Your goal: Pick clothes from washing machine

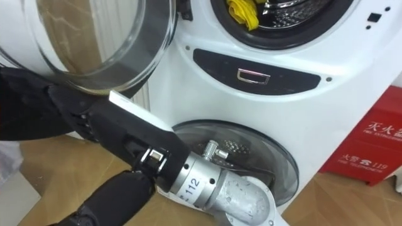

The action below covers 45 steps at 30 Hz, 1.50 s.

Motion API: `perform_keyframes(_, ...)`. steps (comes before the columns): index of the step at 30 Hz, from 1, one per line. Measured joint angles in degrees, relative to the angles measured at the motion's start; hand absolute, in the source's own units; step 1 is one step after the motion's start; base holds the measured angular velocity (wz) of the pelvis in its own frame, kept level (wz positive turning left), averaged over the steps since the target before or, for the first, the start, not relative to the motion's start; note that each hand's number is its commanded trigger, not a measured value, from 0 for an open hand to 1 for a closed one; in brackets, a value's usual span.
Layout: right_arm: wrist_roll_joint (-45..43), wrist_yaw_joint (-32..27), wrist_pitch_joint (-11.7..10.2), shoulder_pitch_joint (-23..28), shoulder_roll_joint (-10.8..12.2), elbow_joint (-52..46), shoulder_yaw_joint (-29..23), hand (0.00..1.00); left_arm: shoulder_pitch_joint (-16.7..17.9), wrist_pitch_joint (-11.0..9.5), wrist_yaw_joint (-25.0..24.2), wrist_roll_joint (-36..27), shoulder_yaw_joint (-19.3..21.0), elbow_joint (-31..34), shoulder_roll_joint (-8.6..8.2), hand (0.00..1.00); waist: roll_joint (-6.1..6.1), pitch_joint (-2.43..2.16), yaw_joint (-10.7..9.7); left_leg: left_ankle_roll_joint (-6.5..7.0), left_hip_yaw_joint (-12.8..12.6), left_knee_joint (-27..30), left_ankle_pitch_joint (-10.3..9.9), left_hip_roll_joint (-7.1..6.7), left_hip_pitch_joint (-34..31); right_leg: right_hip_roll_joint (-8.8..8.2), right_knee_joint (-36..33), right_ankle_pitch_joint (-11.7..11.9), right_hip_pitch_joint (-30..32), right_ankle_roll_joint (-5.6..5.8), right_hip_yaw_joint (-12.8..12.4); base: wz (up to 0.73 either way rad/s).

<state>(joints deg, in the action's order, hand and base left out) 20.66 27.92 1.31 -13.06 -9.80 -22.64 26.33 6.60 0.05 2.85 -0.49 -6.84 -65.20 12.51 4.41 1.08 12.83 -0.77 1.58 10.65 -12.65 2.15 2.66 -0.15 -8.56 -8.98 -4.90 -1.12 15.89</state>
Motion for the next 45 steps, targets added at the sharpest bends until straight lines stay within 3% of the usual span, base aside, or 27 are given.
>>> perform_keyframes(7, -1.0, -2.3, 0.0, 3.5, -0.7, 0.1, -2.5, 0.00, 1.0, 0.0, 0.9, -0.2, 0.6, 0.0, -0.59, 0.00, -0.58, 0.08, -1.9, 0.00, 0.1, 0.2, 0.0, -0.14, 0.6, -0.18, 0.0, 0.0, -1.1, 0.02, 0.3, 0.06)
perform_keyframes(12, -1.3, -4.3, 0.0, 8.4, -3.2, 0.2, -5.2, 0.00, 1.9, -0.1, 2.0, -1.2, 1.4, 0.0, -1.15, 0.00, -1.01, 0.11, -3.8, 0.06, -0.4, 0.1, 0.0, -0.31, 0.8, -0.40, 0.0, -0.1, -1.1, 0.13, 0.5, -0.05)
perform_keyframes(17, -1.8, -8.9, -0.2, 10.9, -3.8, -0.2, -13.3, 0.00, 4.6, -0.4, 1.4, -1.1, 2.9, -0.3, -1.35, 0.00, -1.76, -0.59, -6.6, 0.14, -0.7, 0.2, 0.1, -0.45, 1.0, -0.46, 0.0, -0.1, -1.1, 0.24, -0.1, -0.04)
perform_keyframes(24, -1.9, -13.3, -1.8, 10.9, -3.6, -0.2, -20.6, 0.00, 6.9, -0.4, 1.4, 0.1, 4.0, -0.4, -1.68, 0.00, -1.77, -0.93, -9.3, 0.17, -0.8, 0.4, 0.1, -0.48, 1.0, -0.52, 0.0, -0.2, -1.2, 0.29, 0.1, 0.00)
perform_keyframes(32, -3.3, -16.7, -2.6, 10.6, -3.5, -0.4, -23.9, 0.00, 6.9, -0.4, 1.3, 3.2, 6.7, -0.2, -1.97, 0.00, -1.18, -0.97, -9.2, 0.17, -0.8, 0.6, 0.1, -0.51, 1.7, -0.56, -0.1, -0.2, -2.1, 0.34, 0.0, 0.01)
perform_keyframes(38, -3.2, -18.4, -2.6, 8.0, -3.5, -0.4, -23.7, 0.00, 6.2, -0.4, 1.5, 3.5, 8.7, -0.2, -2.50, 0.00, -0.69, -0.66, -7.6, 0.15, -1.0, 0.7, 0.1, -0.52, 1.7, -0.59, 0.0, -0.2, -2.1, 0.35, -0.2, -0.02)
perform_keyframes(42, -3.5, -20.4, -2.6, 5.0, -3.5, 0.4, -22.4, 0.00, 5.7, 0.1, 2.4, 3.4, 8.8, -0.3, -2.40, 0.00, -0.12, -0.12, -6.4, 0.17, -0.8, 0.7, 0.1, -0.61, 1.6, -0.62, 0.0, -0.2, -2.1, 0.40, -0.1, 0.02)
perform_keyframes(45, -3.7, -22.5, -2.6, 2.8, -3.5, 2.4, -20.6, 0.00, 5.4, 0.3, 2.8, 3.4, 8.8, -0.6, -2.40, 0.00, 0.31, -0.20, -6.0, 0.17, -0.1, 0.9, 0.1, -0.62, 1.3, -0.58, 0.0, -0.2, -2.1, 0.41, 0.0, 0.12)
